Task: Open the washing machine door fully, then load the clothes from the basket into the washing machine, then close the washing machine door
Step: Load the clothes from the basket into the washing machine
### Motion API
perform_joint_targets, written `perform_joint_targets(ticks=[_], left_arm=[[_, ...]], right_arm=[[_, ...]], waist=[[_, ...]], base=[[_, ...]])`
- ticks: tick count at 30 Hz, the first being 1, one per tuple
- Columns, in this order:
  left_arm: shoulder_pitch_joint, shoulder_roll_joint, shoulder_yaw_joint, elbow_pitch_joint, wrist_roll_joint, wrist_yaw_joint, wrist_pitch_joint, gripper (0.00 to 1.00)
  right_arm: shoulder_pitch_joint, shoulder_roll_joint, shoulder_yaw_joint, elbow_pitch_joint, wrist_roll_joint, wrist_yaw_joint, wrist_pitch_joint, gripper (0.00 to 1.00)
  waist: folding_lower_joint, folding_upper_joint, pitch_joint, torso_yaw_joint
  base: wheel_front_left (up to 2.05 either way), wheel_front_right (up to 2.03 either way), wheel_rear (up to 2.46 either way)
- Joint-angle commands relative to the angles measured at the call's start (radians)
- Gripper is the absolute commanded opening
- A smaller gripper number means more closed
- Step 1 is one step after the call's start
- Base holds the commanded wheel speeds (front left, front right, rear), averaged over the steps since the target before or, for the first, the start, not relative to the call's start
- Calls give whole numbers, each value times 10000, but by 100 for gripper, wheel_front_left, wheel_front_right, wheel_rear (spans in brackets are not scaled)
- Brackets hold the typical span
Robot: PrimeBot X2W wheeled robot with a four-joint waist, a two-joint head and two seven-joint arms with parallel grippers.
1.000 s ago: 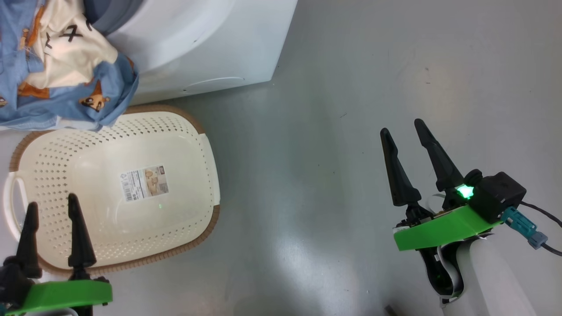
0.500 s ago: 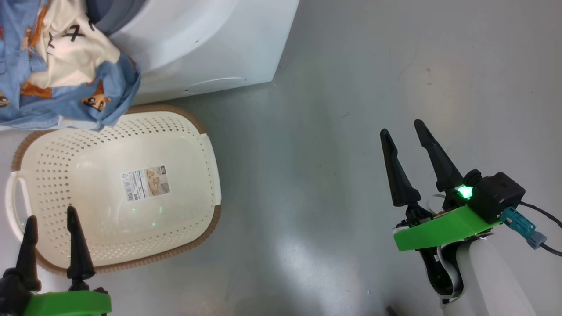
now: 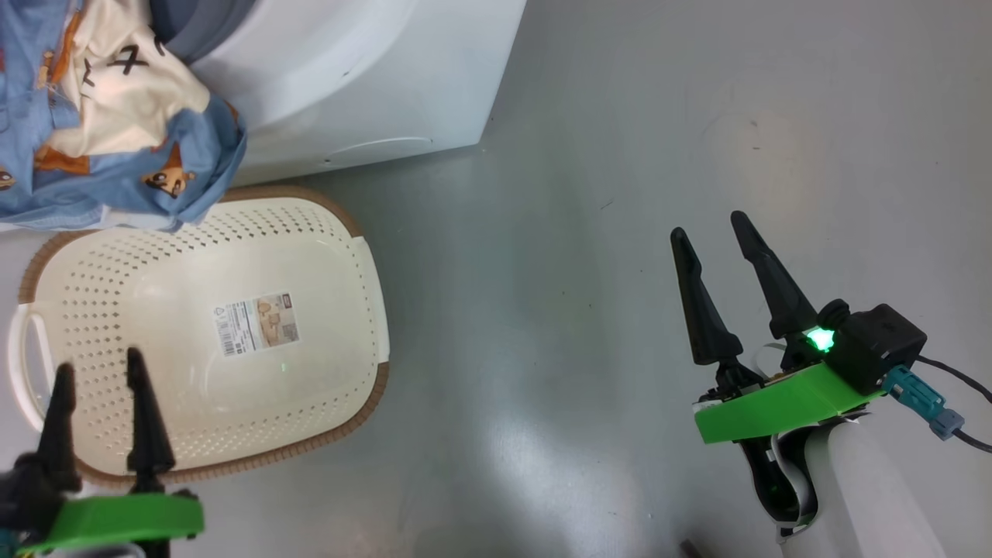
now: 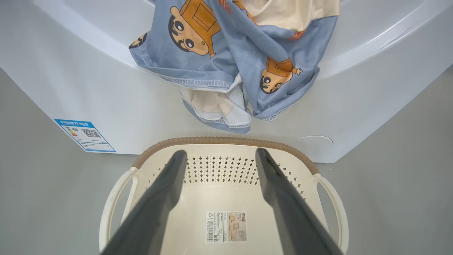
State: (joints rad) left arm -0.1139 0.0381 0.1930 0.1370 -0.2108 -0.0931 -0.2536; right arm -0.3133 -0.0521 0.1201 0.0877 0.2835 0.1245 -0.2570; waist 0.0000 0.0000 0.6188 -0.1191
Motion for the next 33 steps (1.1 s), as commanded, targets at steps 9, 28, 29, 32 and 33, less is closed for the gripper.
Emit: perform_joint_targets(ticks=[9,28,29,32,33], left_arm=[[-1654,184,-75,666,179,-173,-82,100],[-6009,1355,319,5061,-232,-207,-81,100],[-6195,1444,338,5226,-275,-222,-81,100],[-6621,1640,325,5526,-382,-277,-81,100],[-6710,1669,306,5553,-428,-297,-81,100]], right_arm=[[-124,19,332,-118,6,62,-48,100],[-224,19,371,-244,163,62,-48,100],[-221,19,358,-246,173,62,-48,100],[-219,19,341,-264,190,62,-48,100],[-221,19,336,-267,195,62,-48,100]], waist=[[0,0,48,-49],[0,0,572,-545],[0,0,601,-560],[0,0,676,-588],[0,0,686,-591]], base=[[0,0,0],[0,0,0],[0,0,0],[0,0,0],[0,0,0]])
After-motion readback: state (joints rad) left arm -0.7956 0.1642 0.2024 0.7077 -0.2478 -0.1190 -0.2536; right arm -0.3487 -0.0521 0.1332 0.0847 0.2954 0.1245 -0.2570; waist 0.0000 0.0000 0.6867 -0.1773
